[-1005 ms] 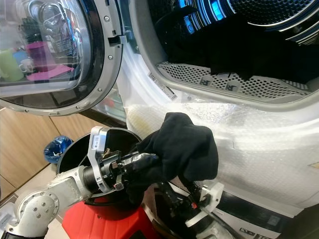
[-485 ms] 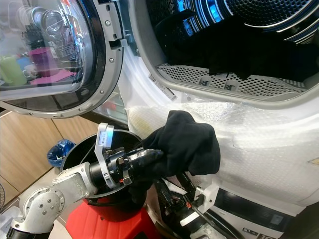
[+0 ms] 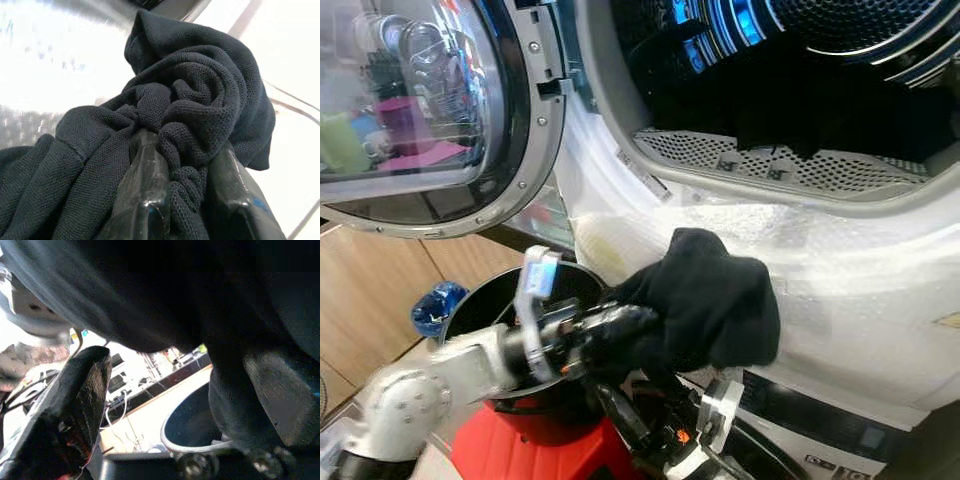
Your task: Clothes washing
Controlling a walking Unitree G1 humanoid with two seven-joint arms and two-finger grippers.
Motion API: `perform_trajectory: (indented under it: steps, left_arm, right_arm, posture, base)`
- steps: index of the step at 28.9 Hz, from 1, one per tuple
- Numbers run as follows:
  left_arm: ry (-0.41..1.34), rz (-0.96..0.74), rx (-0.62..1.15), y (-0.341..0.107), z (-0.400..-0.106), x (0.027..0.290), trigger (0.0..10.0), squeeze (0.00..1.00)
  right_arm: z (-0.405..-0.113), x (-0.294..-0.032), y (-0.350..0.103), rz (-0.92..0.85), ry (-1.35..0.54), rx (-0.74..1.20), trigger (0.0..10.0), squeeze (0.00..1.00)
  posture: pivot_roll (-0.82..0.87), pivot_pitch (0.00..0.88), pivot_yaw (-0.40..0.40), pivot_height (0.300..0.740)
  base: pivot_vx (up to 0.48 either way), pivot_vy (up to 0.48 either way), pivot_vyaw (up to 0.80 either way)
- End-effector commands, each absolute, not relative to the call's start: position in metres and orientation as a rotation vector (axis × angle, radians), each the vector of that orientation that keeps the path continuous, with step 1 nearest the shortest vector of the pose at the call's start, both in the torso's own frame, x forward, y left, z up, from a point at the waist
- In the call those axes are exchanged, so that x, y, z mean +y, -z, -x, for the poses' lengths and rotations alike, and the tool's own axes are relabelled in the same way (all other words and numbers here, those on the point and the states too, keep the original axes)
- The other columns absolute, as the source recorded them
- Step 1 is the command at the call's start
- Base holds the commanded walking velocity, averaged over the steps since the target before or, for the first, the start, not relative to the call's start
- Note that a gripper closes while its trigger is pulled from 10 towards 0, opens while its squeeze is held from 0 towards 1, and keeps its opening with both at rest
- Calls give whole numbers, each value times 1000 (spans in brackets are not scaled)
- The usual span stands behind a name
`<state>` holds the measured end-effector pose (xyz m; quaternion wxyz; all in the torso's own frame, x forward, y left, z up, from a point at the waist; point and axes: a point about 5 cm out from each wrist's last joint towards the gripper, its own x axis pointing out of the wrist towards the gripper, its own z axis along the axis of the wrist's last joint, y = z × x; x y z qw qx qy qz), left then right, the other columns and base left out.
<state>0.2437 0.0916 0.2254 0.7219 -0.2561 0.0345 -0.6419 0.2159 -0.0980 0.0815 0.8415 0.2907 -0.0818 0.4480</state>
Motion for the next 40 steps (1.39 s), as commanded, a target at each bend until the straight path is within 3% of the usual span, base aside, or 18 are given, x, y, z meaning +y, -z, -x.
perform_trajectory:
  steps: [1,15,22,26,32,35,40]
  left_arm:
    - [1465,544,15,-241,-240,96,0,0]
    - [1587,743,-92,-285,-230,102,0,0]
    - [1634,831,-62,-279,-222,99,0,0]
    - [1534,912,26,-253,-218,115,0,0]
    - [1412,950,56,-236,-222,129,0,0]
    - [1362,954,47,-233,-225,135,0,0]
    - [1360,912,15,-240,-227,139,0,0]
  right_arm:
    - [-216,-91,-83,-639,-966,-181,10000,0]
    - [-221,-112,-70,-610,-928,-135,10000,0]
    - [-231,-149,-65,-558,-788,-141,10000,0]
    - [-232,-190,-66,-489,-660,-152,10000,0]
    - [-230,-221,-61,-437,-558,-134,10000,0]
    - [-227,-232,-60,-422,-542,-126,10000,0]
    - [-211,-236,-64,-445,-676,-90,10000,0]
  posture:
    - [39,39,143,740]
    - [90,42,160,740]
    - [83,44,164,740]
    - [78,53,158,740]
    - [76,55,151,740]
    - [77,55,147,740]
    - [76,54,142,740]
  base:
    - [0,0,0]
    - [0,0,0]
    - [0,0,0]
    - [0,0,0]
    - [0,0,0]
    - [0,0,0]
    - [0,0,0]
